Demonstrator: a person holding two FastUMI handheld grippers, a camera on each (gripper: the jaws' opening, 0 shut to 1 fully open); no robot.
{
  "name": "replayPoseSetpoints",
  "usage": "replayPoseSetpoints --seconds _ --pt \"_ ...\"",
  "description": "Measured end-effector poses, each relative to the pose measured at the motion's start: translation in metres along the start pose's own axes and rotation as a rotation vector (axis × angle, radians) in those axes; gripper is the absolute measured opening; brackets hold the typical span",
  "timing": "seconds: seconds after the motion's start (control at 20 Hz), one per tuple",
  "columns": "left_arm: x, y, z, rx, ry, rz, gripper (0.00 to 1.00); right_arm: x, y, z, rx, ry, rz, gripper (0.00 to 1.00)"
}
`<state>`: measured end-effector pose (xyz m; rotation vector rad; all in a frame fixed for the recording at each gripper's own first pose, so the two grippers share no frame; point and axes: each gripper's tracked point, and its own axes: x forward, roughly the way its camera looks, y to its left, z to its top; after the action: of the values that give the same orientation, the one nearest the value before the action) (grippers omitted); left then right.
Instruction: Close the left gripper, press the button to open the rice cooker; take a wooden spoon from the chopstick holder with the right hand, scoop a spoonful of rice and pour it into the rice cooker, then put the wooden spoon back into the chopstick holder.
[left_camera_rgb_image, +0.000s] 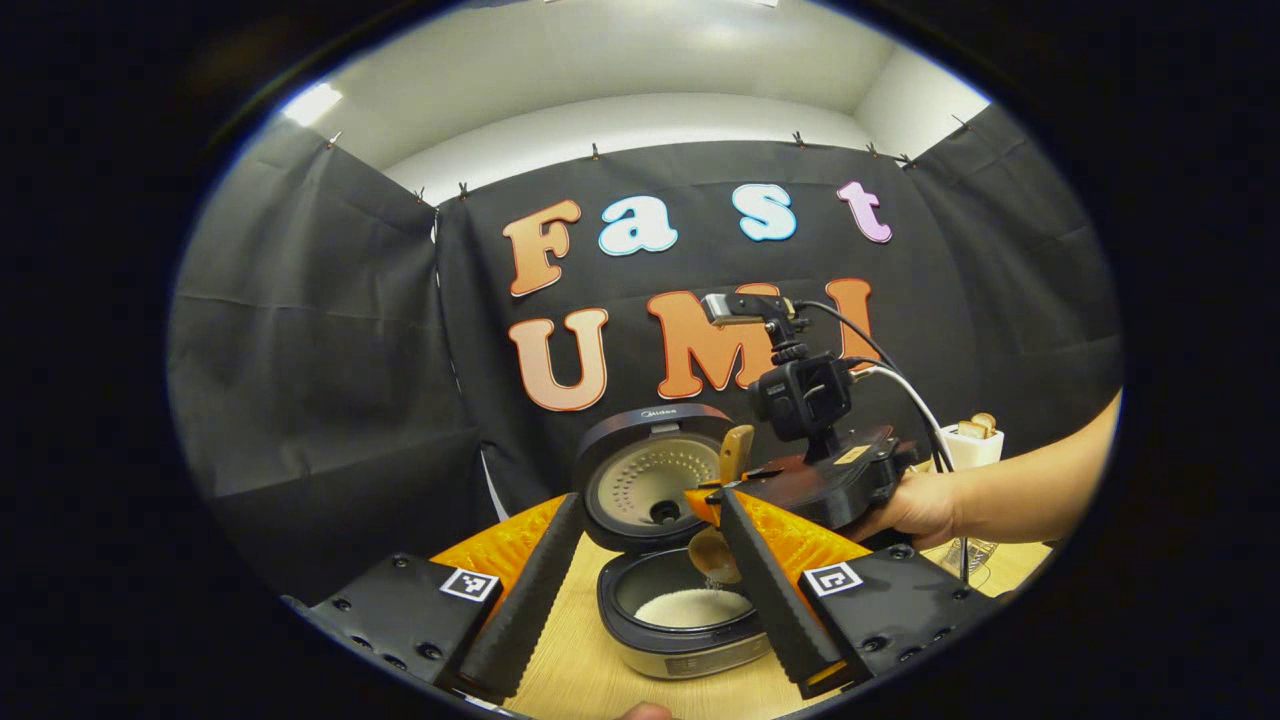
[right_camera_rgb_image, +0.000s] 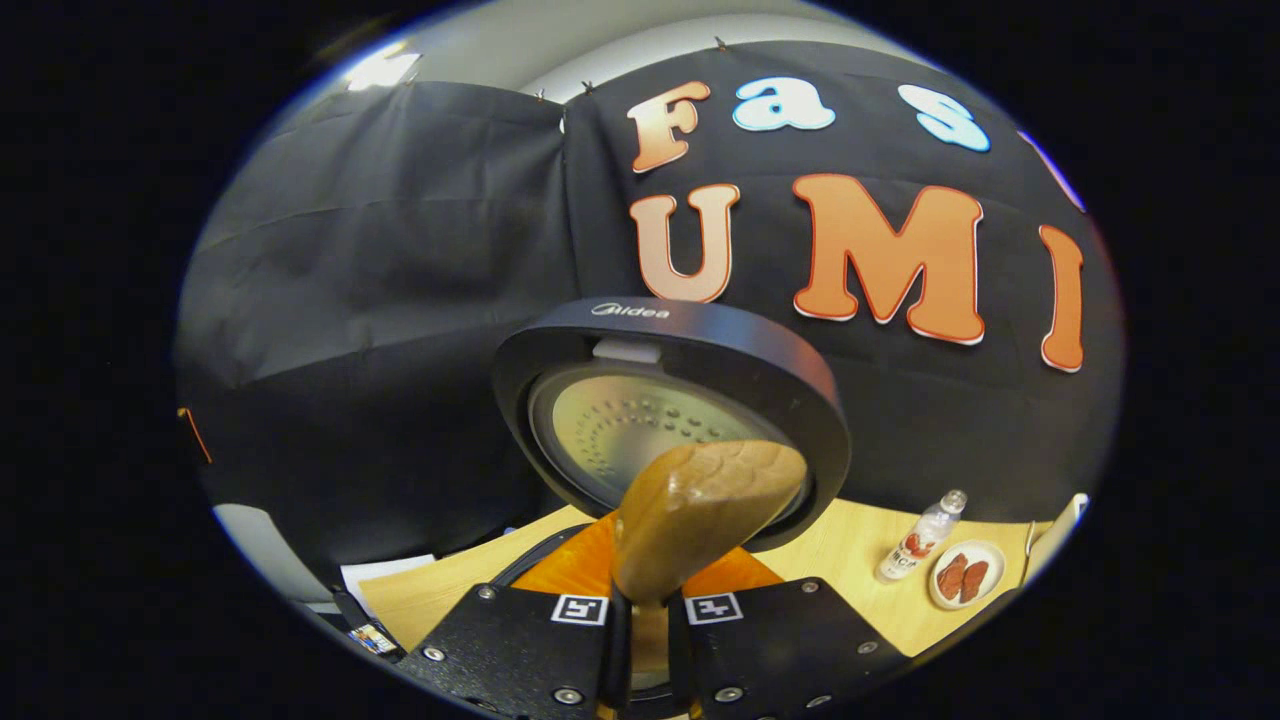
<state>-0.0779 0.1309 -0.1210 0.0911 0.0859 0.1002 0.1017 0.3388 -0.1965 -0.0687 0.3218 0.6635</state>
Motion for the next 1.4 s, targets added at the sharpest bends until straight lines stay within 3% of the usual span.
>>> replayPoseSetpoints --seconds 0.45,0.75,0.8,0.85,1.0,1.4 --pt "-0.003 0.012 -0.004 -0.037 0.02 0.044 0.95 0.0 -0.002 0.005 -0.132 -0.072 0.015 0.14" --pt "-0.005 0.009 -0.008 -0.043 0.038 0.047 0.95 -0.006 -0.007 0.0 0.17 -0.052 -0.013 0.14" --pt "-0.004 0.008 -0.01 -0.043 0.045 0.05 1.0 -0.011 -0.015 -0.002 0.241 -0.042 -0.019 0.14" --pt "-0.003 0.007 -0.011 -0.043 0.049 0.048 0.95 -0.017 -0.028 -0.005 0.314 -0.04 -0.028 0.14" --pt "-0.002 -0.001 -0.01 -0.037 0.056 0.042 0.95 -0.036 -0.062 -0.015 0.475 -0.035 -0.073 0.14" --pt "0.008 -0.03 -0.012 -0.026 0.079 0.01 0.95 -0.107 -0.147 -0.05 0.704 -0.037 -0.212 0.14"
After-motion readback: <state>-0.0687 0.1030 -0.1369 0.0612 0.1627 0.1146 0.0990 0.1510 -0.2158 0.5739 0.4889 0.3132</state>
